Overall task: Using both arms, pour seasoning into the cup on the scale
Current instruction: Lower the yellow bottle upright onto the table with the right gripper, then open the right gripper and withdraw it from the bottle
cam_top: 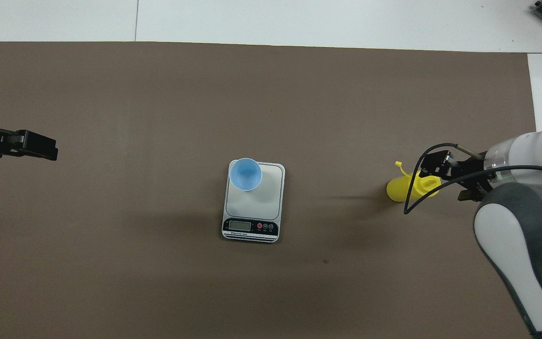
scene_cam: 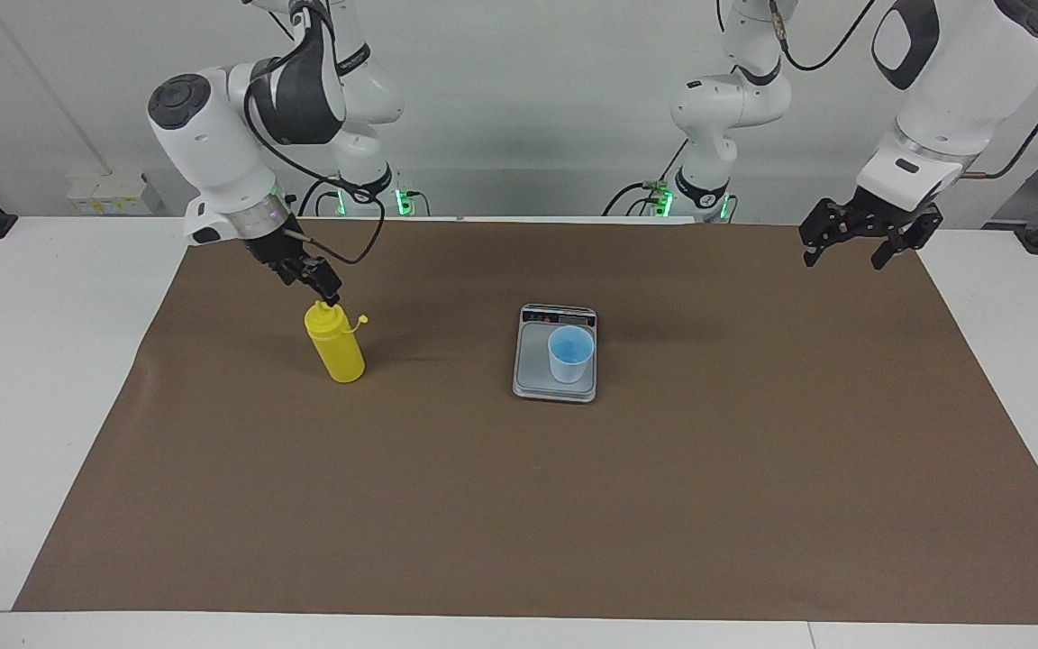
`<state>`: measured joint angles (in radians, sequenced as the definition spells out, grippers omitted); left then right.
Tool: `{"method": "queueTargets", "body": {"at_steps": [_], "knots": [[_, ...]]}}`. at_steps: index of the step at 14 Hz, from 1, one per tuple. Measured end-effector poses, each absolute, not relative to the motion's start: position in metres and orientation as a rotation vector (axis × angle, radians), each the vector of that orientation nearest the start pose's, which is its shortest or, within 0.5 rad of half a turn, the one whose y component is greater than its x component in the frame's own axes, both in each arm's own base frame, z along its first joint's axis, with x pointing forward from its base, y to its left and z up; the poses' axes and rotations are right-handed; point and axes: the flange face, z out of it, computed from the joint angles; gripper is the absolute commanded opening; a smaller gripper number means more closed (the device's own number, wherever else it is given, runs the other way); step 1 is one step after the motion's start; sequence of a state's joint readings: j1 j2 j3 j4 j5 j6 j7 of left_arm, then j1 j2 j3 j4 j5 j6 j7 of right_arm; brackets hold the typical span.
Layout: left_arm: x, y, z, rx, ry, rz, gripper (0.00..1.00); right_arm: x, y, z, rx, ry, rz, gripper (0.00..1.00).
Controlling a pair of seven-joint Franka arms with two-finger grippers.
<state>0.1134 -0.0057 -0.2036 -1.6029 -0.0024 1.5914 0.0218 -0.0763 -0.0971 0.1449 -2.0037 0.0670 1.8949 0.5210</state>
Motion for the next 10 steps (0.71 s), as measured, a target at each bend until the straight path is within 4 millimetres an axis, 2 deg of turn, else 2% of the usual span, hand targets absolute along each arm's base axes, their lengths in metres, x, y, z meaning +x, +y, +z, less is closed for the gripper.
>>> {"method": "queueTargets", "body": {"at_steps": [2,3,6,10], "knots": [[0.552,-0.050,0.614,-3.138,0.176,0.009,1.00,0.530,0.061,0.517,-3.062,0.615,-0.030,1.00],[0.552,-0.050,0.614,-3.138,0.176,0.009,1.00,0.532,0.064,0.527,-3.072,0.566,-0.054,1.00],[0.552,-0.050,0.614,-3.138,0.176,0.009,1.00,0.535,0.060,0.558,-3.089,0.451,-0.091,1.00],[0.552,-0.050,0.614,-3.138,0.176,0.009,1.00,0.541,0.045,0.594,-3.103,0.327,-0.110,1.00]]}}
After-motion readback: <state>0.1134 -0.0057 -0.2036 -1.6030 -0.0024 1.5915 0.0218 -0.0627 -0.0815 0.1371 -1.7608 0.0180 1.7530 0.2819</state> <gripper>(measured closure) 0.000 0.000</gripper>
